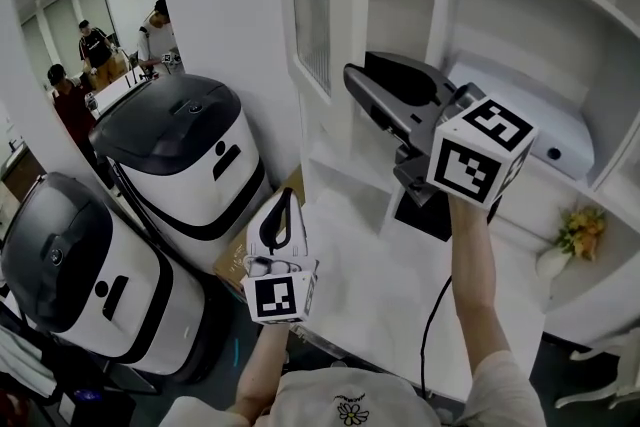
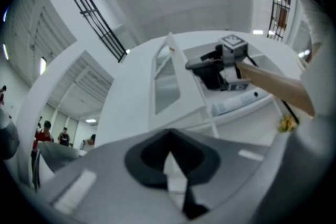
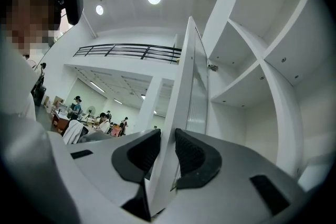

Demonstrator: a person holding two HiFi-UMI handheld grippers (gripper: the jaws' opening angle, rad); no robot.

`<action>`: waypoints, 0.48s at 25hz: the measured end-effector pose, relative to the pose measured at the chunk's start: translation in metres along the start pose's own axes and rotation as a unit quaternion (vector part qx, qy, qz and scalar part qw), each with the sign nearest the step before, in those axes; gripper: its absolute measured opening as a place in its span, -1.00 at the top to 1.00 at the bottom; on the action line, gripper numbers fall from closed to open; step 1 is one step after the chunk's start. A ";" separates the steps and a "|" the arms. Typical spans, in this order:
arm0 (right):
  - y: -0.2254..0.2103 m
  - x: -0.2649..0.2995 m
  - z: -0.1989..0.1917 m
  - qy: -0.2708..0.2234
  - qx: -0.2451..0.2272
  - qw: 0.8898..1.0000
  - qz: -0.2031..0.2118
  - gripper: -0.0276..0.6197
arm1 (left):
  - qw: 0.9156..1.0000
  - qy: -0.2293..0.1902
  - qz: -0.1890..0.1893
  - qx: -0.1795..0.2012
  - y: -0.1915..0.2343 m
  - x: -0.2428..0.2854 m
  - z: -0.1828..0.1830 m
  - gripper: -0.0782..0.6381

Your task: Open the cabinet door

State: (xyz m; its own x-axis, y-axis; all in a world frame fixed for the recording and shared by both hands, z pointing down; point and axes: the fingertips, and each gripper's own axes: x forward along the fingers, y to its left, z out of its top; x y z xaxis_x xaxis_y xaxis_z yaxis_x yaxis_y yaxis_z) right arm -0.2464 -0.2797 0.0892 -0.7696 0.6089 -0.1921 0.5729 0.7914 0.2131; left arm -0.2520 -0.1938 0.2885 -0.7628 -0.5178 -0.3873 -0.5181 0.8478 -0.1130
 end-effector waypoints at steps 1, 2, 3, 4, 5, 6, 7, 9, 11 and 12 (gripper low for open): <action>0.004 0.003 0.000 0.001 -0.002 1.000 -0.007 0.64 | 1.000 -0.002 -0.002 0.002 0.001 -0.001 0.001 0.76; 0.008 0.005 0.001 0.001 -0.006 1.000 -0.016 0.63 | 1.000 -0.003 -0.003 0.003 0.002 -0.001 0.003 0.76; 0.011 0.007 0.001 -0.001 -0.010 1.000 -0.026 0.63 | 1.000 -0.004 -0.004 0.004 0.003 -0.002 0.003 0.76; 0.015 0.010 0.001 -0.003 -0.013 0.999 -0.034 0.63 | 1.000 -0.005 -0.003 0.005 0.005 -0.003 0.004 0.76; 0.020 0.013 0.001 -0.005 -0.013 0.999 -0.042 0.63 | 1.000 -0.005 -0.002 0.005 0.008 -0.005 0.004 0.76; 0.025 0.017 0.001 -0.005 -0.013 0.999 -0.050 0.64 | 1.000 -0.006 0.001 0.005 0.012 -0.007 0.004 0.76; 0.030 0.022 0.001 -0.003 -0.014 0.998 -0.061 0.63 | 1.000 -0.008 0.003 0.005 0.017 -0.010 0.004 0.76; 0.039 0.030 0.001 0.001 -0.024 0.995 -0.092 0.64 | 1.000 -0.010 0.009 0.006 0.031 -0.017 0.006 0.76; 0.048 0.039 0.001 -0.002 -0.032 0.993 -0.113 0.64 | 1.000 -0.011 0.014 0.006 0.047 -0.025 0.007 0.76; 0.053 0.045 0.001 -0.003 -0.031 0.993 -0.116 0.64 | 1.000 -0.010 0.017 0.006 0.055 -0.029 0.006 0.76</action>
State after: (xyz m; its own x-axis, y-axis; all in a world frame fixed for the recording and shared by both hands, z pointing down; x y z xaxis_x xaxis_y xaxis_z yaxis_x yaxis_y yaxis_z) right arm -0.2505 -0.2106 0.0913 -0.8765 0.4119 -0.2492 0.3625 0.9053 0.2214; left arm -0.2562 -0.1315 0.2875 -0.7717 -0.4867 -0.4093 -0.4874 0.8661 -0.1109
